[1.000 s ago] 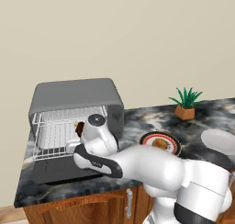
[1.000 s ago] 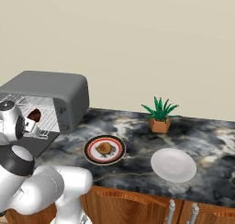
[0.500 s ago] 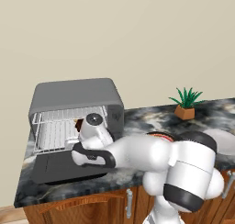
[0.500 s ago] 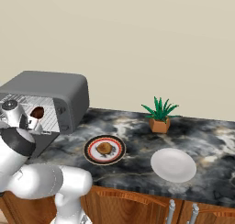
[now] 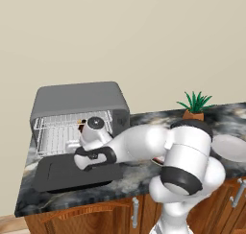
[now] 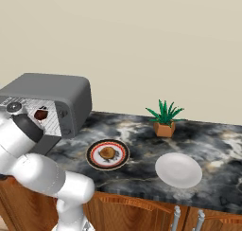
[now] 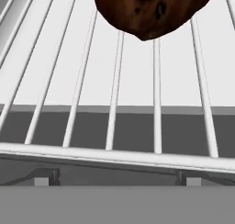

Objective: Open the toaster oven door. Place the bread on the top rack in the toaster oven and place the steak on the bottom rack.

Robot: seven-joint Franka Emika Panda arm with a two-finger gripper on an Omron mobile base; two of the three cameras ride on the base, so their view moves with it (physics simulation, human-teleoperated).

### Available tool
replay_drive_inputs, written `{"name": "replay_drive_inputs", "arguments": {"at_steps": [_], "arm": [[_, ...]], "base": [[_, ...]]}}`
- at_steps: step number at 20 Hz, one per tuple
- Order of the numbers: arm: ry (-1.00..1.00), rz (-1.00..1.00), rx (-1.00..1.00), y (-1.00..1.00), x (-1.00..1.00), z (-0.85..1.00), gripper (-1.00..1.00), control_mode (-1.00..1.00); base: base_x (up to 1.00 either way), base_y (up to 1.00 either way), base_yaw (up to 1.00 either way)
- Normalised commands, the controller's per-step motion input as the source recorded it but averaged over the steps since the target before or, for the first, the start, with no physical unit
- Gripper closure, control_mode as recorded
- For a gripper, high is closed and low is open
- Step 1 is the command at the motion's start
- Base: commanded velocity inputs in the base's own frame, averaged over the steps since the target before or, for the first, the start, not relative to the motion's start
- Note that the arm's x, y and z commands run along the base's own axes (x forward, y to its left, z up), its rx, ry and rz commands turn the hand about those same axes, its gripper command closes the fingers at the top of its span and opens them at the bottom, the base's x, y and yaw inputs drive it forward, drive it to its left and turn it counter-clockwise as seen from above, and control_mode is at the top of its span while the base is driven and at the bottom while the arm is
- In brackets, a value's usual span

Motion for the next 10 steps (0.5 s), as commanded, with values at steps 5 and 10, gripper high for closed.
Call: {"name": "replay_drive_inputs", "arguments": {"at_steps": [5, 10], "arm": [[0.00, 0.00, 0.00, 0.15, 0.22, 0.00, -1.00, -1.00], [-0.03, 0.00, 0.00, 0.16, 0.03, 0.00, -1.00, -1.00]], "base": [[0.00, 0.00, 0.00], [0.00, 0.00, 0.00]]}}
